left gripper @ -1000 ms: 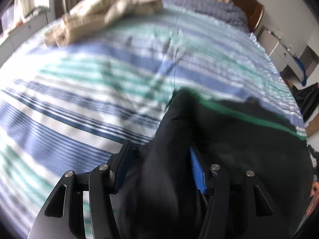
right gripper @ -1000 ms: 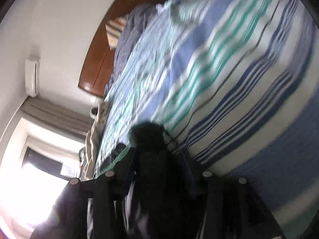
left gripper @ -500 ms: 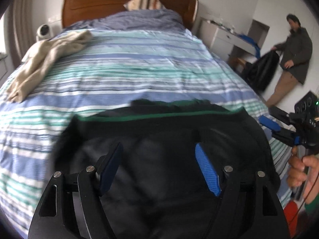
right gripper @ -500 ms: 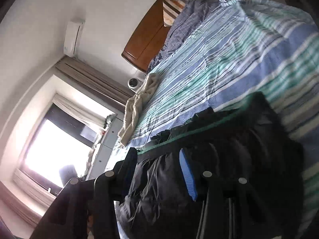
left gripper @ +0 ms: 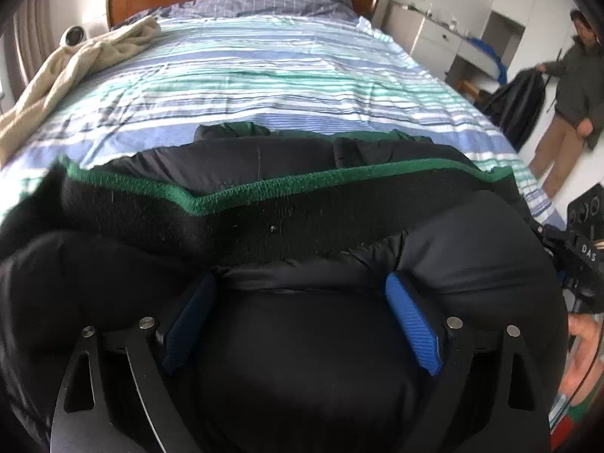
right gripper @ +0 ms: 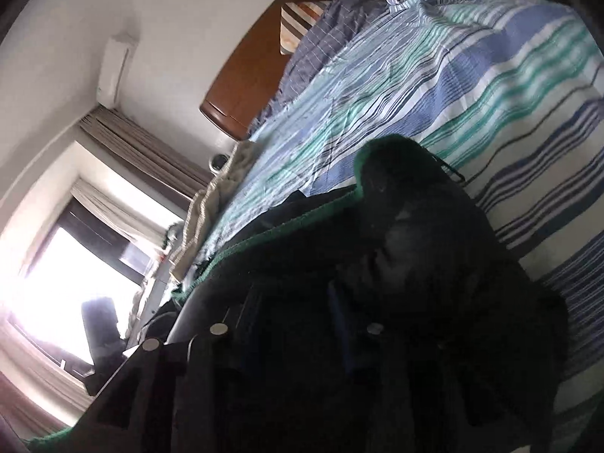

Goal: Fold large clothes

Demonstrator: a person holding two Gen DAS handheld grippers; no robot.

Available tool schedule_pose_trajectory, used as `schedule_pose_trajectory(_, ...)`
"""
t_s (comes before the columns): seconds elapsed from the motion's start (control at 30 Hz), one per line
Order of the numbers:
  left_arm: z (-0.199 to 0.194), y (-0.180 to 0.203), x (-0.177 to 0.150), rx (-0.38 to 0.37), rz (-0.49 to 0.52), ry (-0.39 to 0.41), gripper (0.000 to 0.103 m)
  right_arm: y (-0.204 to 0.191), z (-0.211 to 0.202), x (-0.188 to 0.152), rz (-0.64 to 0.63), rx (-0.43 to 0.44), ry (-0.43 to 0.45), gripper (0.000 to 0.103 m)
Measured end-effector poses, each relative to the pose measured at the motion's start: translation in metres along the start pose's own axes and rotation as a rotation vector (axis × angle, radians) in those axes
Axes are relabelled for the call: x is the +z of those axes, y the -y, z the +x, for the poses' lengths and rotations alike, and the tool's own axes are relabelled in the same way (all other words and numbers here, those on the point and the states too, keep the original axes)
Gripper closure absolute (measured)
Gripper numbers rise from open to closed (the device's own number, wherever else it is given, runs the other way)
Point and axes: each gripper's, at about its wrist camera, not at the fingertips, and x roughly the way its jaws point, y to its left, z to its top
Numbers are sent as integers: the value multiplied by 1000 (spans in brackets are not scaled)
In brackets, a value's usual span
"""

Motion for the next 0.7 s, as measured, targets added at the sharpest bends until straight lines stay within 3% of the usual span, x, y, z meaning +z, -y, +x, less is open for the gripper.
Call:
schedule_pose_trajectory(0.2, 15, 2, 1, 18, 12, -1, 9, 3, -3, -3, 13, 8, 5, 78)
schedule_pose_trajectory(0.33, 4, 6, 3, 44, 16, -35, 9, 0, -4, -5, -2, -21, -5, 77)
schedule_pose_trajectory(0.5, -34, 14, -7, 20, 45, -91, 10, -16, 2, -3, -51, -140, -46, 77)
schedule_pose_trajectory(0.6, -39, 21, -22, 41, 98, -73, 10, -43, -9, -3, -104, -247, -82, 75)
schedule_pose_trajectory(0.7, -31, 21, -33, 50, 105, -49, 9, -70, -36, -7, -102, -194, -71, 71)
